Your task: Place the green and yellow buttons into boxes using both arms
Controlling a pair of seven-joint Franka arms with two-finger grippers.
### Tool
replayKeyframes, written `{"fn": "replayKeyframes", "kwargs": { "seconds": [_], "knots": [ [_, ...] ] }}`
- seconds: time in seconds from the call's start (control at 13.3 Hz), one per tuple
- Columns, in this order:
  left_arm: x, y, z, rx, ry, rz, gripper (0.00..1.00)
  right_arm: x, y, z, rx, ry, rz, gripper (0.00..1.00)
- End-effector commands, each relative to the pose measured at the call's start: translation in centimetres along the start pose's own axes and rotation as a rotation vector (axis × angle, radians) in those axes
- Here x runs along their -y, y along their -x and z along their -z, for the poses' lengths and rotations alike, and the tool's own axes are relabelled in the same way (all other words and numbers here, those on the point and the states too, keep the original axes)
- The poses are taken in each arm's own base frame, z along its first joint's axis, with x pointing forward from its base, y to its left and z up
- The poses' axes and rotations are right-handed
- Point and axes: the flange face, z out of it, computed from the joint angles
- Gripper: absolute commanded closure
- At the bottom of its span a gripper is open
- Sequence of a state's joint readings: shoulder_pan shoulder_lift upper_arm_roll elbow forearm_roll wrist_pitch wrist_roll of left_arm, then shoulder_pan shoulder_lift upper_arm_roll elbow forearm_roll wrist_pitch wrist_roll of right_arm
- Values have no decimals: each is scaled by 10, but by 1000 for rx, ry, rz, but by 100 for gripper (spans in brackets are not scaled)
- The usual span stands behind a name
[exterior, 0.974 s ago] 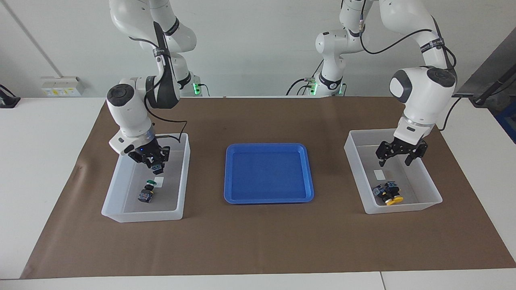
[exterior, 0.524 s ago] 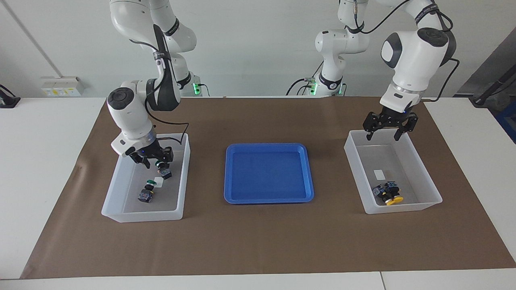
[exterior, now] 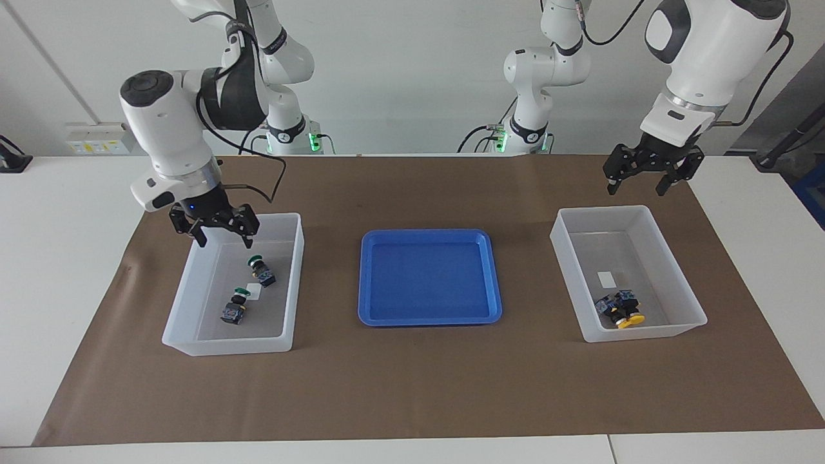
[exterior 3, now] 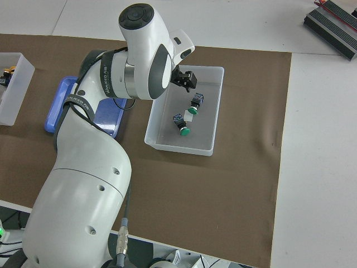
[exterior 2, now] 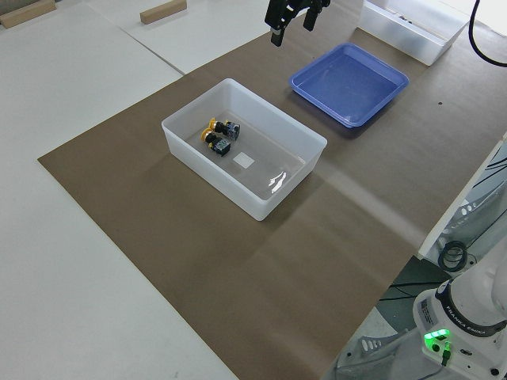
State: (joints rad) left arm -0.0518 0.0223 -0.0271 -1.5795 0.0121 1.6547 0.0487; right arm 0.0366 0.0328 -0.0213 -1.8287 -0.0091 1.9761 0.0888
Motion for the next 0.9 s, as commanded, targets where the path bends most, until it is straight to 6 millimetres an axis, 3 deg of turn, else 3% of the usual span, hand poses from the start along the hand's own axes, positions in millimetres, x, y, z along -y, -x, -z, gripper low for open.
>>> {"fn": "replayKeyframes", "kwargs": {
  "seconds": [0.0,0.3,0.37,0.6,0.82],
  "knots": [
    [6,16,14,47,-6,-18,0,-9,0,53,23,13,-28,0],
    [13,21,13,46,-7,-3,0,-3,10,136,65,20,-41,0],
    [15,19,13,49,-7,3,0,-2,11,144,61,19,-46,0],
    [18,20,10,54,-6,-15,0,-6,20,131,112,19,-29,0],
    [15,39,8,94,-4,-18,0,-6,31,119,132,17,-13,0]
  ]
}}
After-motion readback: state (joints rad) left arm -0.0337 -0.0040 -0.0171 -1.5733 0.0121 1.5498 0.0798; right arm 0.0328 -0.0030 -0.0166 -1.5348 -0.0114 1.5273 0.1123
